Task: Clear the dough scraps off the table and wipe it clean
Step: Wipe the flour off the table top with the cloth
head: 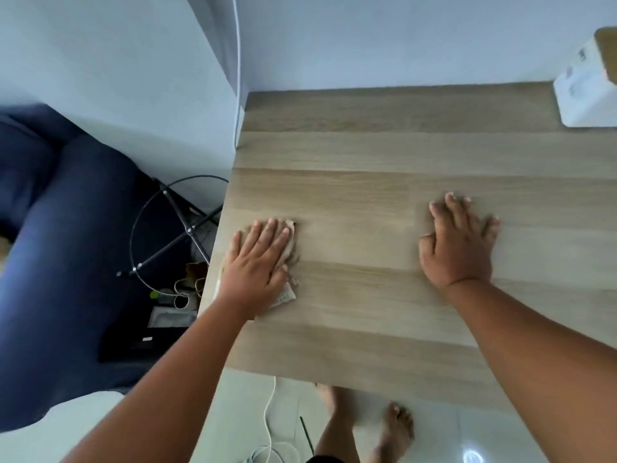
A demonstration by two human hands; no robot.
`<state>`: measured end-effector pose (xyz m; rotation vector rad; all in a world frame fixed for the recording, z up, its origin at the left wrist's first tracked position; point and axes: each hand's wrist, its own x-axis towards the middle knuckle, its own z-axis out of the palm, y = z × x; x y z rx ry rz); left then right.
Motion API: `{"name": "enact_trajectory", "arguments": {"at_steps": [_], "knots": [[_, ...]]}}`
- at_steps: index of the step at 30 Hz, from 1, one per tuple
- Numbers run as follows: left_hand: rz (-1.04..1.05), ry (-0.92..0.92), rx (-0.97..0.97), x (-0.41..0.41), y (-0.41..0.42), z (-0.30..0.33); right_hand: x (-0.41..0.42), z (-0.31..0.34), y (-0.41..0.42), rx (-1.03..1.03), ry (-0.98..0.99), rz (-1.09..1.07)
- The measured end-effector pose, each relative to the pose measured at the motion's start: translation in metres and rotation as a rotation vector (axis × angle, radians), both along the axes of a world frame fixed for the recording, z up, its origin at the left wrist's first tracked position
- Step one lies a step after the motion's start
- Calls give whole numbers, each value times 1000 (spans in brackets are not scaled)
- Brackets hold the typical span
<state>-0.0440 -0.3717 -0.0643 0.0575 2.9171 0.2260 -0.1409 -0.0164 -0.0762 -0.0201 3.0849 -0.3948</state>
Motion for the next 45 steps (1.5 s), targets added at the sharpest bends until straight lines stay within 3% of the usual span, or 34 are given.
{"name": "enact_trajectory", "arguments": {"at_steps": [6,9,14,21,27,35,40,45], "knots": [[144,3,-49,-131,-20,3,-3,-8,1,-5,43,-14],[182,19,-31,-156,-25,-5,-4,-10,1,-1,31,-12],[166,59,12,-118,-31,-9,-4,-9,1,-7,49,-21],[182,54,18,7,-25,-3,-4,-6,-1,-11,31,-28],[295,9,7,89,42,-4,-4,-6,2,-15,31,-13],[206,5,-35,68,125,-10,-3,1,9,-59,-63,33],[200,25,-24,27,166,-7,8,9,39,-138,-126,198],[106,24,1,-8,250,-9,67,12,115,-183,100,198]]}}
